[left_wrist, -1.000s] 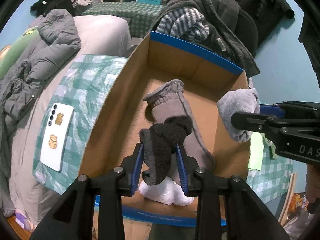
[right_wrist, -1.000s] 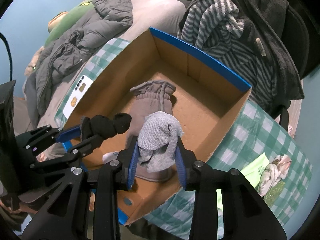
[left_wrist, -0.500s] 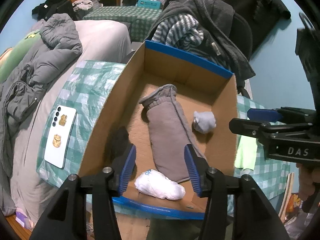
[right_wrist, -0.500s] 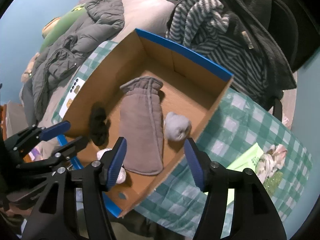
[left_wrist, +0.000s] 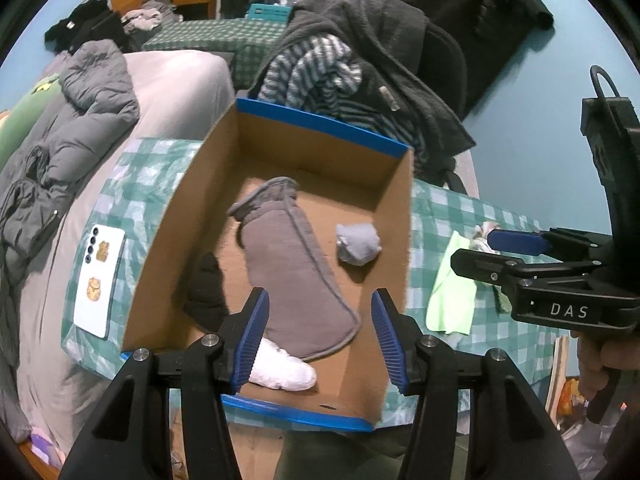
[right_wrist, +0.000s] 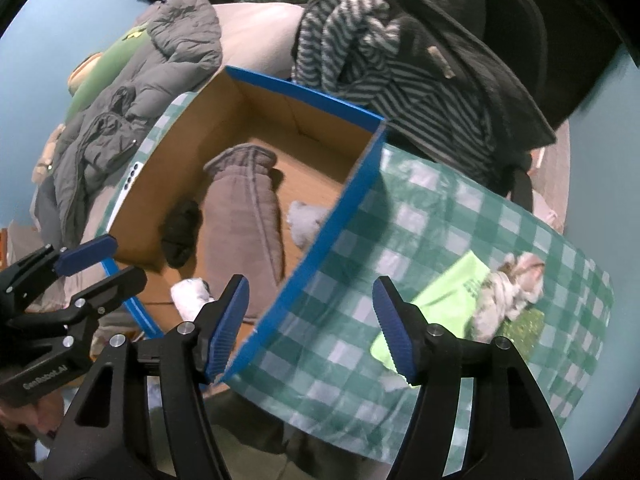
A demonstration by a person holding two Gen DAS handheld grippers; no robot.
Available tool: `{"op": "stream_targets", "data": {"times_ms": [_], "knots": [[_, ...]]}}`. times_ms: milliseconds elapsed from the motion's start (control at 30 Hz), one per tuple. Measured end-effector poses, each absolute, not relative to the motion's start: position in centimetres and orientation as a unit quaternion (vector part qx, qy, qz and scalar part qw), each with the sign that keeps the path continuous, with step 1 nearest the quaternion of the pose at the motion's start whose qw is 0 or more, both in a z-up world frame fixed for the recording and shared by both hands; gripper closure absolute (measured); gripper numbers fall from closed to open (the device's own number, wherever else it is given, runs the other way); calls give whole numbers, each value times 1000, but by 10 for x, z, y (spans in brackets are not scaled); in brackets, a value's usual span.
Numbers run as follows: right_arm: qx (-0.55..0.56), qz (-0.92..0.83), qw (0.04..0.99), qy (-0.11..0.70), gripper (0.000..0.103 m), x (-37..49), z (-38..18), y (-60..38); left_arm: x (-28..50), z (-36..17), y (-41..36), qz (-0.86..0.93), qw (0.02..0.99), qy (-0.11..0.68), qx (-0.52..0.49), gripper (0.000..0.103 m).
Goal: Organize soft objects
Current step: 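Move both open grippers back over the lime cloth and green scrubber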
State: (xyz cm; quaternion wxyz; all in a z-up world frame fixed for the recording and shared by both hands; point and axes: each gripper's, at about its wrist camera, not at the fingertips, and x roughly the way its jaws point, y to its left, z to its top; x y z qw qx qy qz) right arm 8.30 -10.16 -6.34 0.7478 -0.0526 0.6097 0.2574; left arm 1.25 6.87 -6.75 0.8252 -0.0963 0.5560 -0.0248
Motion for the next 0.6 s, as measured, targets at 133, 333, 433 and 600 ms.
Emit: {"op": "stream_targets", "data": {"times_ms": [133,333,433,600], "knots": [[-47,243,751,612,37,83,-63,-124,15,-66,50,-42,824,559,-80,49],[-37,216,756,617,37,83,-65,-161,17,-64,25,-62,823,561,-65,48],[-31,205,757,619,36,82,-66,-180,19,-63,13,-70,821,564,-60,48],[-21,186,758,625,36,79,-69,-210,21,-63,-7,-83,818,567,-51,47]]}}
